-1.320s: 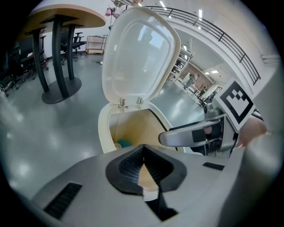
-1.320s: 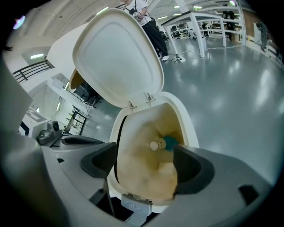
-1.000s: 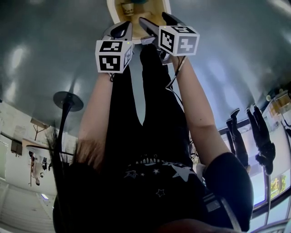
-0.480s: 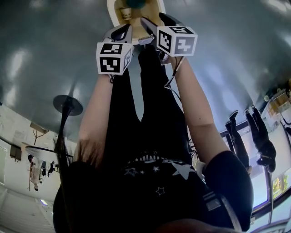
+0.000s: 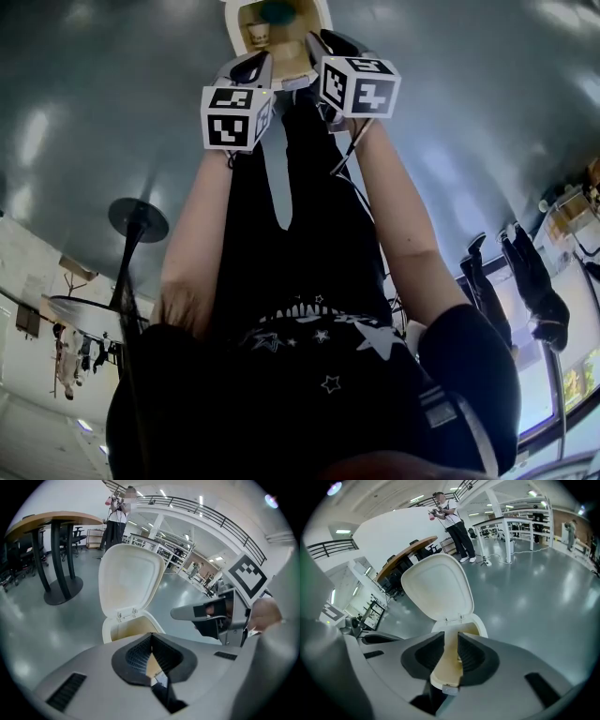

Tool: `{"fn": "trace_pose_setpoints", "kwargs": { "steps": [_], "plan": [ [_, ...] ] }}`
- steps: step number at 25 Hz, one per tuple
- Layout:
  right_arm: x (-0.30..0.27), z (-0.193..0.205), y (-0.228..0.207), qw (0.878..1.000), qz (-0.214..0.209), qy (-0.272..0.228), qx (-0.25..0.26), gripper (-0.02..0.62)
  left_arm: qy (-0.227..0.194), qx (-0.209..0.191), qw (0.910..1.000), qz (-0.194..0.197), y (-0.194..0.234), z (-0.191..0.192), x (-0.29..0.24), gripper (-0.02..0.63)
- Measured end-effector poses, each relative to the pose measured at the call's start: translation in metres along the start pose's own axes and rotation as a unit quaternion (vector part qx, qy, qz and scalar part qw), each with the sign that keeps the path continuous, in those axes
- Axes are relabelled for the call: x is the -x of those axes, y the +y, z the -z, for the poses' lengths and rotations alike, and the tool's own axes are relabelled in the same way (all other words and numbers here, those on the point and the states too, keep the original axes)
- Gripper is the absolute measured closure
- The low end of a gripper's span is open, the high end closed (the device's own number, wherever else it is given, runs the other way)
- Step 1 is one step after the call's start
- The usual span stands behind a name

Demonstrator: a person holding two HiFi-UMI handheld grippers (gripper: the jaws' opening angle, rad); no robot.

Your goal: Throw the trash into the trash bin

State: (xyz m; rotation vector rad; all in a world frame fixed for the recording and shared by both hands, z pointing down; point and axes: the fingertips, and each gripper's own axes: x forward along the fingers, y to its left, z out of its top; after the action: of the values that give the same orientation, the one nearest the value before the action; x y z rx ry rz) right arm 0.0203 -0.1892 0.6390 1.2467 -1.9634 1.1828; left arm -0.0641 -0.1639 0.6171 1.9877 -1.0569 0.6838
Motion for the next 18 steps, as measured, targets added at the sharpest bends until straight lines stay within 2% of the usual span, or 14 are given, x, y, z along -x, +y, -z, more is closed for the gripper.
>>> {"fn": "trace_pose_setpoints", "kwargs": {
  "steps": [5, 10, 14, 18],
  "plan": [
    [0.014, -0.019, 0.011, 1.000, 0.008, -0.012, -0.007, 0.544, -0.010, -0.006, 0.9999, -0.007, 0.001, -0.015, 0.013, 0.595],
    [0.036, -0.026, 0.008, 0.999, -0.011, -0.023, -0.019, 0.588, -0.029, -0.010, 0.9994, -0.018, -0.015, -0.034, 0.023, 0.595],
    [0.058, -0.029, 0.013, 0.999, -0.025, -0.016, -0.032, 0.589, -0.037, -0.019, 0.9989, -0.023, -0.024, -0.047, 0.036, 0.595],
    [0.088, -0.054, 0.027, 0.998, -0.035, -0.030, -0.033, 0.589, -0.051, -0.032, 0.9977, -0.031, -0.029, -0.069, 0.056, 0.595]
  ]
}}
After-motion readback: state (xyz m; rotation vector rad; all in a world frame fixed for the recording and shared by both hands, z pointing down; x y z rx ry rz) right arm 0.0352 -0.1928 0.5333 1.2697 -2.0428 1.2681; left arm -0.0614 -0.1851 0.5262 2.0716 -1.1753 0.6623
